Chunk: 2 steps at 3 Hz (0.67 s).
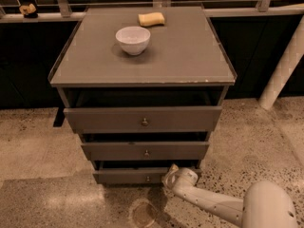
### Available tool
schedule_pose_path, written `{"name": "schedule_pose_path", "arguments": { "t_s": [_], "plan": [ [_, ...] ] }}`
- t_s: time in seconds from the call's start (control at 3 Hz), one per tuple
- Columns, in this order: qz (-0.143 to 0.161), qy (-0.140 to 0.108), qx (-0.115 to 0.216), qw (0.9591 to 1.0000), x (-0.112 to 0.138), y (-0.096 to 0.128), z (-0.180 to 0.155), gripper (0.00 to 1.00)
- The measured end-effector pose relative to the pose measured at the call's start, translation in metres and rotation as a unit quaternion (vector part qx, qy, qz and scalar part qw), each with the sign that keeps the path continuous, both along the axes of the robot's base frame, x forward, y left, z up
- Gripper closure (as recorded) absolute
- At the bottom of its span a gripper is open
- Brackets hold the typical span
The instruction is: Open bottom drawer
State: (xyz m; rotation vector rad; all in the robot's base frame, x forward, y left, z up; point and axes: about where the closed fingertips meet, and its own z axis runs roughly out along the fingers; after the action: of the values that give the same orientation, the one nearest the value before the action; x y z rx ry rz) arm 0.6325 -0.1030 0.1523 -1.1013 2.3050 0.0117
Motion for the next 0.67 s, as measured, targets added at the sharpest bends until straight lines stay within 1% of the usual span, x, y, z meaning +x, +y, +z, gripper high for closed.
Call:
{"name": "schedule_pose_path", "arguments": {
  "t_s": [0.33, 0.67],
  "plan": [
    [-0.001, 0.003, 0.0, 1.0, -0.0007, 0.0004, -0.001, 1.0],
    [-0.018, -0.003, 0.015, 0.9997, -0.0001, -0.0029, -0.0009, 1.0]
  ]
}}
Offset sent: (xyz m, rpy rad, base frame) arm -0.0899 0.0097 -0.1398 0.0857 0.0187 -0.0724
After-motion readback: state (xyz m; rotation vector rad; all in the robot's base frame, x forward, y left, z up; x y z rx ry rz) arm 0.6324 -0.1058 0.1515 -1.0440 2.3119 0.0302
